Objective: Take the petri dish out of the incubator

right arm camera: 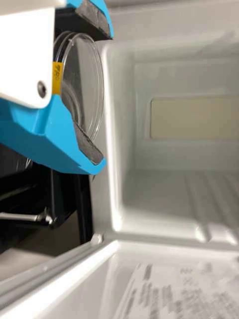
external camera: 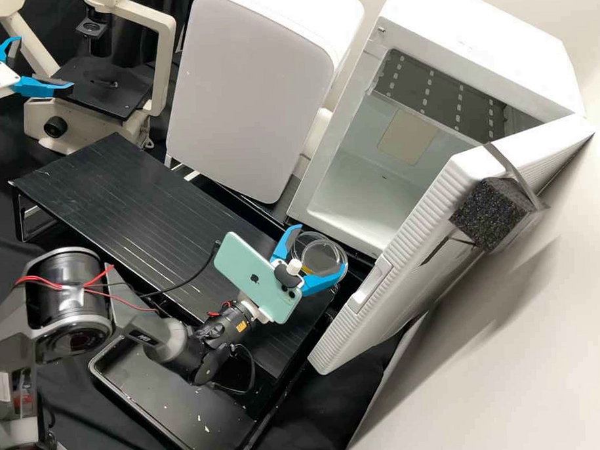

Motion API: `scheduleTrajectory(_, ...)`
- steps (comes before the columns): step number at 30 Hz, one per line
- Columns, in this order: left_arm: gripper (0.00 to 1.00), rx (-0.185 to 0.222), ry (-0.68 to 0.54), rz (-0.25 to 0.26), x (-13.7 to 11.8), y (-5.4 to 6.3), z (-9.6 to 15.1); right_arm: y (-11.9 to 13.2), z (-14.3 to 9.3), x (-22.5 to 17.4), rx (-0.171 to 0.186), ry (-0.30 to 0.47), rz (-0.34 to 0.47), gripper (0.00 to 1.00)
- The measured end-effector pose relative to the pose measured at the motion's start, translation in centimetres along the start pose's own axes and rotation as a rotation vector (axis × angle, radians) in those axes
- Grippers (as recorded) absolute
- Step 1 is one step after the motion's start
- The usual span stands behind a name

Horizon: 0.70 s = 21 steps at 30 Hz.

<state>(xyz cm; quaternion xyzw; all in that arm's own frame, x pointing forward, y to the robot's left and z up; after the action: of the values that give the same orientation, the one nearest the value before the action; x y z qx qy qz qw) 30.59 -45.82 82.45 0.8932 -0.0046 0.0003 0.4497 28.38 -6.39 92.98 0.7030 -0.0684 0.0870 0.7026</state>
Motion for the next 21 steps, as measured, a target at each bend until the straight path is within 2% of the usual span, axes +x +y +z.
scheduleTrajectory(10, 1.00, 0.000, 0.000, 0.000, 0.0, 0.0, 0.0, -0.9, 2.2, 2.9, 0.009, -0.009, -0.001, 0.00)
scheduleTrajectory(21, 1.00, 0.000, 0.000, 0.000, 0.0, 0.0, 0.0, -2.1, 3.4, 5.5, 0.043, -0.008, 0.020, 0.00)
